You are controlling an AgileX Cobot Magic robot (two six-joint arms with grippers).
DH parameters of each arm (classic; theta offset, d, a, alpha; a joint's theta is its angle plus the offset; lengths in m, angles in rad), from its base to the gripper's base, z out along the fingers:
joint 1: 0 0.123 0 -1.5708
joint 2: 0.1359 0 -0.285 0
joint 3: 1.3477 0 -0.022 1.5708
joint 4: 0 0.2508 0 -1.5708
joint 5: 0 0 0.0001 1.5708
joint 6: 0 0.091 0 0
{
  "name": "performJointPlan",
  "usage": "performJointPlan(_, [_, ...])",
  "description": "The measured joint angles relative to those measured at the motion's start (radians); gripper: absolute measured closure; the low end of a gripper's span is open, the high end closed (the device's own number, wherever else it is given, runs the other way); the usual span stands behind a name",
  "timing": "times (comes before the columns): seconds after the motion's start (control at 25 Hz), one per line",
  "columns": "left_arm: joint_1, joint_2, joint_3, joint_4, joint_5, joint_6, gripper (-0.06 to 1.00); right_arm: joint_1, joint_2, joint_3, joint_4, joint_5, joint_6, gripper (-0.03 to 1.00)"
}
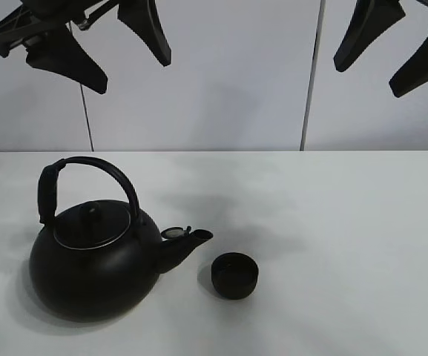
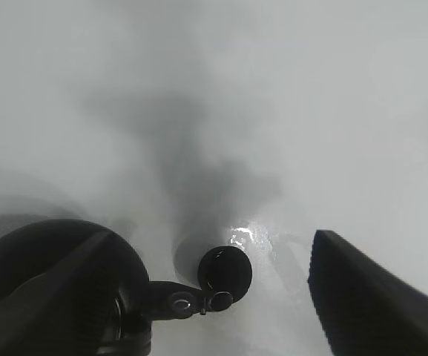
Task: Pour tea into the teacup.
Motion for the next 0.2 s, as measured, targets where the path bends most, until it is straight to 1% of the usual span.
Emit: performJointPlan(0.2, [0.000,0.000,0.000,0.000,0.005,0.000,0.42,0.000,0.000,0.000,0.000,0.000,0.000,0.51])
